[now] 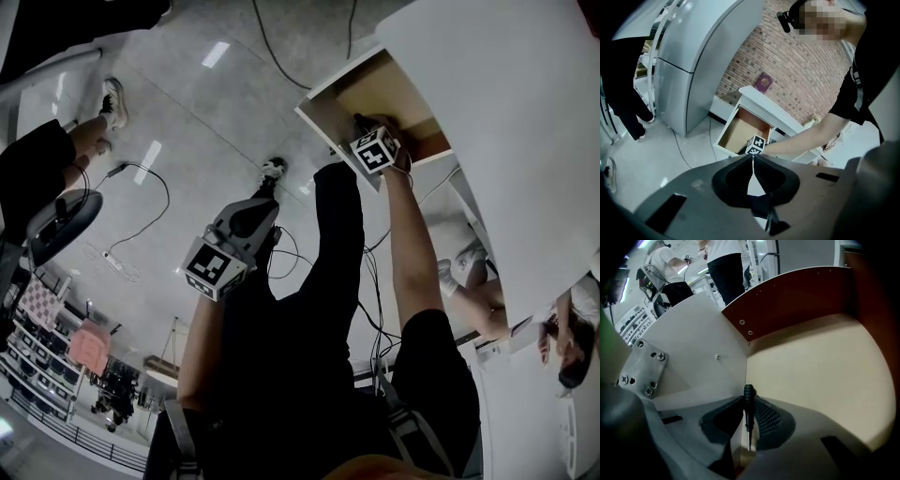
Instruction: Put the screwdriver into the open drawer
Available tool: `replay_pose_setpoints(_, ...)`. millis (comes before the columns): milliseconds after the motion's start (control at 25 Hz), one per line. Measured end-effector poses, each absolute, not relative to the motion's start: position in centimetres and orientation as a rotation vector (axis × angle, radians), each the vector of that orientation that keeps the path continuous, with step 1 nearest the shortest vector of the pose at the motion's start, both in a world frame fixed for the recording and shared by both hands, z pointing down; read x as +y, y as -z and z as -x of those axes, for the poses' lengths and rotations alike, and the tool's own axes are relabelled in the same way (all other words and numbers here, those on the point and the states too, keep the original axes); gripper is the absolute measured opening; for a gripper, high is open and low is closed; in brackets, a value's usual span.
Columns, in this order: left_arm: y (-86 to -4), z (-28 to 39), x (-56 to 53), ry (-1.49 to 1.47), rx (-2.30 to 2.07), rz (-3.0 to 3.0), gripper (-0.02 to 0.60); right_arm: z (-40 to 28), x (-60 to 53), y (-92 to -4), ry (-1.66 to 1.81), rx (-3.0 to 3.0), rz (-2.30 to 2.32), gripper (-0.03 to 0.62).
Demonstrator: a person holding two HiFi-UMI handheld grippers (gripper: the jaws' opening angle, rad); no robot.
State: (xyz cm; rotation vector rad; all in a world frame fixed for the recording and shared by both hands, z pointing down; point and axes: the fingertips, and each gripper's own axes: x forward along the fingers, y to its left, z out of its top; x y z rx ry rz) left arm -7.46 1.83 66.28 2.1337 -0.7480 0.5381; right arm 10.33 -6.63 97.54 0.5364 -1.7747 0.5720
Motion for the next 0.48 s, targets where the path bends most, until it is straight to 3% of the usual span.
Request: replay_pose_setpoints(480,-64.3,6.5,1.0,-0.508,-0.738,-2.155,0.02,-10.8,-7.0,-94.1,-0.575,-1.792,-0.612,0.132)
